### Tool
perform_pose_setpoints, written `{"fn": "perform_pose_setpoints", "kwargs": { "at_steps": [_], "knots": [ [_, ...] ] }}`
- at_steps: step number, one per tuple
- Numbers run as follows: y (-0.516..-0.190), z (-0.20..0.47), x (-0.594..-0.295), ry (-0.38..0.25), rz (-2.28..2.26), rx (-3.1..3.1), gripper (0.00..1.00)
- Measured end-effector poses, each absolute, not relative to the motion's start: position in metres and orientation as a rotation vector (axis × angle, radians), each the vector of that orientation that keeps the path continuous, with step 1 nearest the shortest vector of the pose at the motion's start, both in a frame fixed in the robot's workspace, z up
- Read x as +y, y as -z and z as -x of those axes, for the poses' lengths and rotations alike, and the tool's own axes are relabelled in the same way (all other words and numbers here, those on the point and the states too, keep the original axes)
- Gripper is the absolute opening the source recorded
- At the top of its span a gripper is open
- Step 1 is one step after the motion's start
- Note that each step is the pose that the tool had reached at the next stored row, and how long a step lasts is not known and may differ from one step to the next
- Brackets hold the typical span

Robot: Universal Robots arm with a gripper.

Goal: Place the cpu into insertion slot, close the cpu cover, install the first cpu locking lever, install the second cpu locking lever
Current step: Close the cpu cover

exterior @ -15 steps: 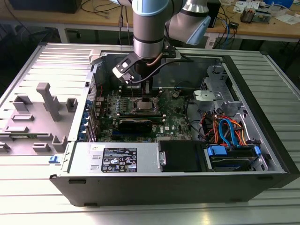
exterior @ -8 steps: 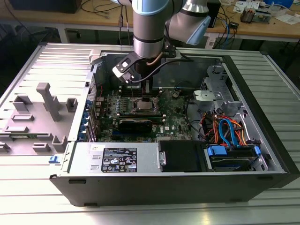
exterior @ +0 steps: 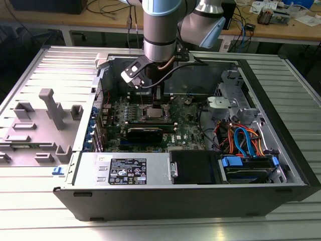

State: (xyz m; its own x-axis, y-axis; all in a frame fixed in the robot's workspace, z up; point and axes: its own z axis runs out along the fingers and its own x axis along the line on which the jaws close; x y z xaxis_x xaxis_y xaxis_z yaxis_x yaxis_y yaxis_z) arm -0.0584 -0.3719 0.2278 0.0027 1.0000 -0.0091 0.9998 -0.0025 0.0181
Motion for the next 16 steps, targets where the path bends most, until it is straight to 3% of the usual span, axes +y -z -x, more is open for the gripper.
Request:
{"fn": "perform_pose_setpoints", "kwargs": {
  "at_steps": [16],
  "knots": [
    [-0.2354, 0.0568, -0.3719, -0.01, -2.211, 2.205, 0.11]
  ]
}}
